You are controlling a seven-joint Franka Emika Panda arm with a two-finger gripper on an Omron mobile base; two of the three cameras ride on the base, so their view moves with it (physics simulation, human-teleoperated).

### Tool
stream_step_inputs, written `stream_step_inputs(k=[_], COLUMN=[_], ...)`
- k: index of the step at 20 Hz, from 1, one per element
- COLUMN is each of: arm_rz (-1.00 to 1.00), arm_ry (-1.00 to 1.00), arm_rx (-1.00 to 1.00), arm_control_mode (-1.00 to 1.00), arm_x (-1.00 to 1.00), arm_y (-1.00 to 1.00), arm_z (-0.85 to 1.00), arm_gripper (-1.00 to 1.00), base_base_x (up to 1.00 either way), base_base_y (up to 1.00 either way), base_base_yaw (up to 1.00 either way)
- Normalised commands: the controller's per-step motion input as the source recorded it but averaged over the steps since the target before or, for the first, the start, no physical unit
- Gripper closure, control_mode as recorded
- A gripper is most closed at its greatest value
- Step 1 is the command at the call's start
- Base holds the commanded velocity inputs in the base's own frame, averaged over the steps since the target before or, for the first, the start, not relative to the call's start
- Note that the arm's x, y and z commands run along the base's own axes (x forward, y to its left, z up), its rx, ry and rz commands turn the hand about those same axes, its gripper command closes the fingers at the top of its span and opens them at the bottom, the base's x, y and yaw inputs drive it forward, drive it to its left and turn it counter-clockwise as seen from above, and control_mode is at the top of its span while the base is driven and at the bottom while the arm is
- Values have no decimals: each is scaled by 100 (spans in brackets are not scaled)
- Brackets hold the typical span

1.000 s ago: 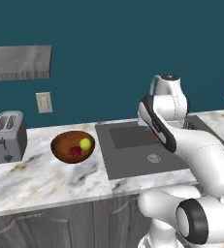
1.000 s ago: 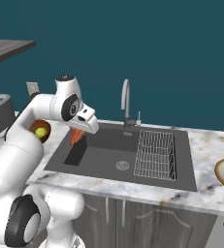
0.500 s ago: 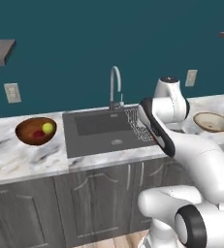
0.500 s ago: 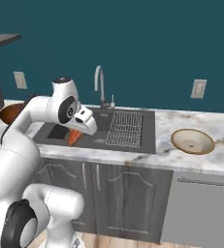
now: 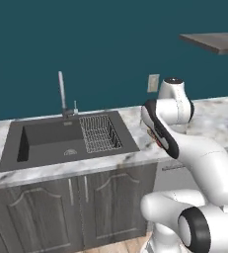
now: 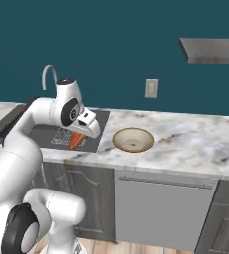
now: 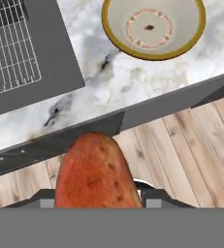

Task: Pick the pears from the cabinet and place them in one bowl. Pick the sweet potato from the sink and place it in the other bowl.

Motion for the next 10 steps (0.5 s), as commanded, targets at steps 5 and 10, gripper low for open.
stream_step_inputs(k=[5,10], arm_rz=[0,0], arm_ry=[0,0], arm_rx=[0,0], arm_control_mode=[100,100], arm_x=[0,0], arm_y=[0,0], arm_z=[0,0], arm_gripper=[100,100], base_base_x=[67,88], base_base_y=[-56,-8], base_base_yaw=[0,1])
